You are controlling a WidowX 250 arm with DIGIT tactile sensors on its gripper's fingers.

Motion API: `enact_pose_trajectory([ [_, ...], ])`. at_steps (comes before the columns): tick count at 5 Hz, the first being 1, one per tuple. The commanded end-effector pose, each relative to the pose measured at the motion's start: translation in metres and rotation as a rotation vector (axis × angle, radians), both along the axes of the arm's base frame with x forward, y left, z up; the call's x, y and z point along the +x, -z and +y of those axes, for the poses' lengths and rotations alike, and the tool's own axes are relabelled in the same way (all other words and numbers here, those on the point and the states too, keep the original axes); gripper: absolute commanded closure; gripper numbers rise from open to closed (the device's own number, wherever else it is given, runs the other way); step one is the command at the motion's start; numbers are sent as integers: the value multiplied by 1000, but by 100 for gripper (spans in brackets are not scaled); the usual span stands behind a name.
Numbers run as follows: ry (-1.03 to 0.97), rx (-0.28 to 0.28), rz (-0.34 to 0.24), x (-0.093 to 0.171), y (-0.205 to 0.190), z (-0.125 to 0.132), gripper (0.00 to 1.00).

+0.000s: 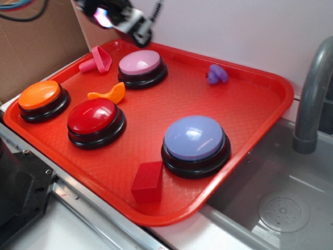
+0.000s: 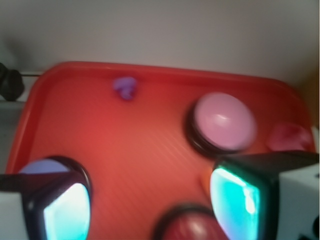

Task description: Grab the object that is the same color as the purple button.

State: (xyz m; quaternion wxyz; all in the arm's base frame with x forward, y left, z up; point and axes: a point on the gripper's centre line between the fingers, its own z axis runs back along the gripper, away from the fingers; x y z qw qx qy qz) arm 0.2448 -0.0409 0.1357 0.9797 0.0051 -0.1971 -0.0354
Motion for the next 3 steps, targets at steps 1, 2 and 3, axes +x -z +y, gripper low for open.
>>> enact_pose_trajectory([
  [1, 56, -102, -110, 63, 39, -14, 0],
  [2, 55, -125, -115, 78, 54, -17, 0],
  [3, 96, -116, -122, 100, 79, -21, 0],
])
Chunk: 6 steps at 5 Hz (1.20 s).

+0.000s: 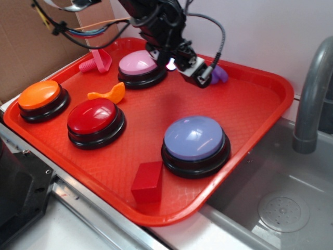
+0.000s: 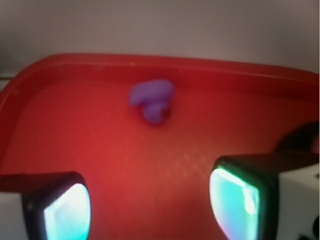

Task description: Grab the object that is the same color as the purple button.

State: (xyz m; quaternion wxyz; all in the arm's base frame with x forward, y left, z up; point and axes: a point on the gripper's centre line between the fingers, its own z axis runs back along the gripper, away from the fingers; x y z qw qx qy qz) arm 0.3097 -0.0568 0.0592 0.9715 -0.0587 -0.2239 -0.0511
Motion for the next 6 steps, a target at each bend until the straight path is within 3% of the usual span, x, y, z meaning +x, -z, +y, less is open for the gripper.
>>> enact_pose_trajectory([
  [1, 41, 15, -71, 47, 16, -3, 0],
  [2, 60, 29, -62, 56, 27, -4, 0],
  [3, 59, 28, -60, 61, 32, -6, 25],
  [4, 44, 16, -68, 61, 33, -6, 100],
  [5, 37, 19, -56, 61, 33, -7, 100],
  [6, 123, 132, 51, 57, 21, -6, 100],
])
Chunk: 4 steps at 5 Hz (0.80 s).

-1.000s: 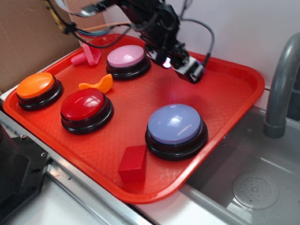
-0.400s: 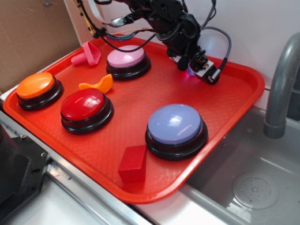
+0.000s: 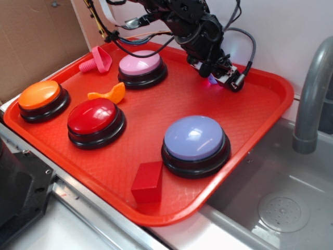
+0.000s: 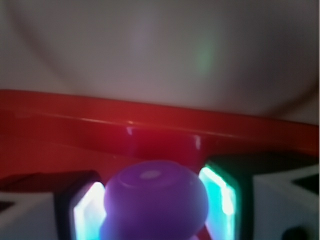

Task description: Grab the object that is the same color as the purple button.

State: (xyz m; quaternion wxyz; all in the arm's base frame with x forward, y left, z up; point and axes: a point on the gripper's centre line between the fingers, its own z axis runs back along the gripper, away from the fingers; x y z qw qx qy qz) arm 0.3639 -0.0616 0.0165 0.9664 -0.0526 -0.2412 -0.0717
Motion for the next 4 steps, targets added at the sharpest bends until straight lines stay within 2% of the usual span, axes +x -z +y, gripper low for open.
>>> enact_pose_trajectory([
  [1, 69, 191, 187, -21, -55, 2, 100],
  [2, 67, 194, 297, -43, -80, 11, 100],
  [3, -4, 125, 377, -77, -108, 18, 100],
  [4, -92, 77, 492, -103, -123, 31, 100],
])
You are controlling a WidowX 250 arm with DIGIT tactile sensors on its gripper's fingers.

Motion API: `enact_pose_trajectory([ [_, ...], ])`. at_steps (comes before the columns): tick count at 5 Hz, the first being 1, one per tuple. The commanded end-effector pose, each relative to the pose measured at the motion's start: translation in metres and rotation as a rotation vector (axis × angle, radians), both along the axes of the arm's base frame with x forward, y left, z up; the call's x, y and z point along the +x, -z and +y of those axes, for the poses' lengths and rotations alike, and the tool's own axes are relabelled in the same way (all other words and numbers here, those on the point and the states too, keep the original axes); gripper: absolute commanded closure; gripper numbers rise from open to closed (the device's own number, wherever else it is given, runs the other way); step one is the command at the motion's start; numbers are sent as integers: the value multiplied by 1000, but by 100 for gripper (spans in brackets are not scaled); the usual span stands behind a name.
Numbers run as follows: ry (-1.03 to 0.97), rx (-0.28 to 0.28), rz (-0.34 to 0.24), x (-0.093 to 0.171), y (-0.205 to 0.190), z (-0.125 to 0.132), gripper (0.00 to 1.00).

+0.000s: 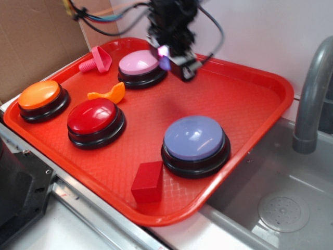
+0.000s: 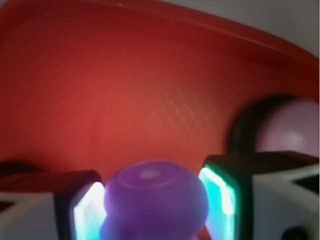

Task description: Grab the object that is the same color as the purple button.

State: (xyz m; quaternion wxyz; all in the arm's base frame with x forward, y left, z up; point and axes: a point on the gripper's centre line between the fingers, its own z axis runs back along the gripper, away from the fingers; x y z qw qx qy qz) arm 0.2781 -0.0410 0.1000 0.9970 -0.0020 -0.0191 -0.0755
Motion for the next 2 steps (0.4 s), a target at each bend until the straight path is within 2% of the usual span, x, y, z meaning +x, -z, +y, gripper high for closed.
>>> enact_pose_trajectory([
  [1, -165, -41, 135, -37, -49, 19, 100],
  [2, -197, 30, 133, -43, -54, 20, 100],
])
